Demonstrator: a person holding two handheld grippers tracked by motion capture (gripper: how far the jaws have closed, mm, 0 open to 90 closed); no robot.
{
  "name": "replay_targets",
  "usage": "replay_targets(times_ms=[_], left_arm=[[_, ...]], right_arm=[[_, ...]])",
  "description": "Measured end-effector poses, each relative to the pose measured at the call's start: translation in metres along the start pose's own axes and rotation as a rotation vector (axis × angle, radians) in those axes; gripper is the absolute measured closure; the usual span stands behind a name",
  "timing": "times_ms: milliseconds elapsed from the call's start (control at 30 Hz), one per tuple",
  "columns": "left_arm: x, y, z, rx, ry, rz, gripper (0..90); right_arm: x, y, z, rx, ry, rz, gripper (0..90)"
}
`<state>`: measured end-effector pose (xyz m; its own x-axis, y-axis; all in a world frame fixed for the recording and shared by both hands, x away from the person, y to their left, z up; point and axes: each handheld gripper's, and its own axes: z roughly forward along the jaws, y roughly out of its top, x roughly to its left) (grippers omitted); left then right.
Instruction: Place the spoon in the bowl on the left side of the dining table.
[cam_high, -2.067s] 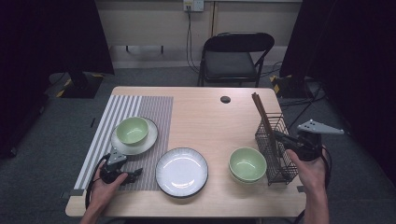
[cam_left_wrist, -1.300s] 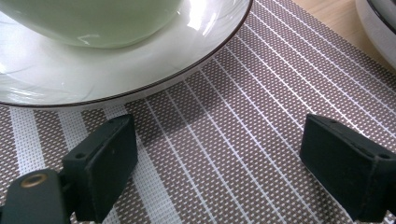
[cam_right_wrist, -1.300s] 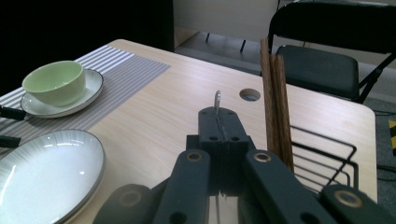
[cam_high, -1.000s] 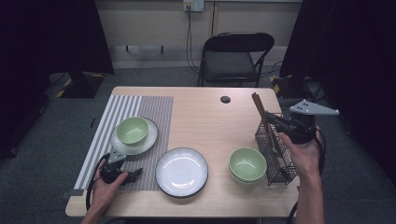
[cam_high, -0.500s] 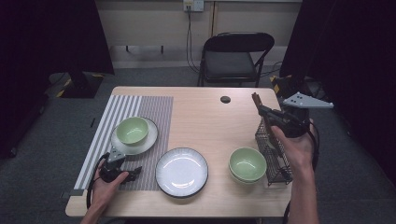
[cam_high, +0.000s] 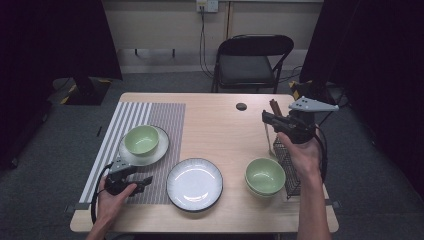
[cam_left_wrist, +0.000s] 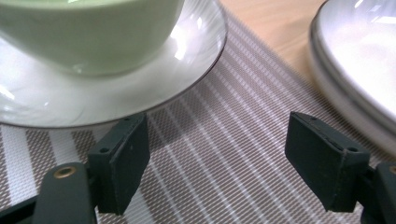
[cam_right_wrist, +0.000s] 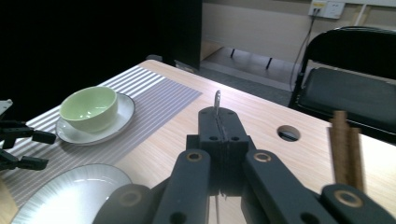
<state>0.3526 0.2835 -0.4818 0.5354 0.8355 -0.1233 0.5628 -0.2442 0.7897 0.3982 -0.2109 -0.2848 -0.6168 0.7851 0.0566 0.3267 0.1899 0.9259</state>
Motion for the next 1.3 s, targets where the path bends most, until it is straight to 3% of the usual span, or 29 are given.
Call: replay_targets(times_ms=[167,400,500,733,800,867,1100,1300], left_arm=[[-0.003,0.004,-0.002,-0.012,-0.016,0.020,22.0],[-0.008,0.010,-0.005,-0.036,-0.037,0.015,22.0],[-0.011,0.015,-0.006,-0.032,-0.067,-0.012,24.2],[-0.021,0.028,-0.007,-0.068,-0.100,0.011,24.7],[-0.021,0.032,-0.007,-0.082,-0.104,0.033,24.6],[-0.021,0.036,-0.005,-0.097,-0.127,-0.001,24.7],[-0.036,0.050,-0.003,-0.114,-0.151,0.050,24.8],[-0.048,0.062,0.000,-0.133,-0.185,0.083,24.8]], right_arm=[[0.006,0.001,0.012,-0.004,0.028,0.010,90.0],[0.019,0.002,0.029,-0.006,0.083,0.014,90.0],[0.025,0.004,0.036,-0.002,0.102,0.011,90.0],[0.034,0.008,0.047,0.000,0.135,0.012,90.0],[0.037,0.009,0.051,-0.004,0.145,0.013,90.0],[0.040,0.010,0.054,-0.004,0.155,0.011,90.0],[0.055,0.012,0.068,0.000,0.198,-0.022,89.9],[0.065,0.013,0.080,-0.002,0.235,-0.013,90.0]])
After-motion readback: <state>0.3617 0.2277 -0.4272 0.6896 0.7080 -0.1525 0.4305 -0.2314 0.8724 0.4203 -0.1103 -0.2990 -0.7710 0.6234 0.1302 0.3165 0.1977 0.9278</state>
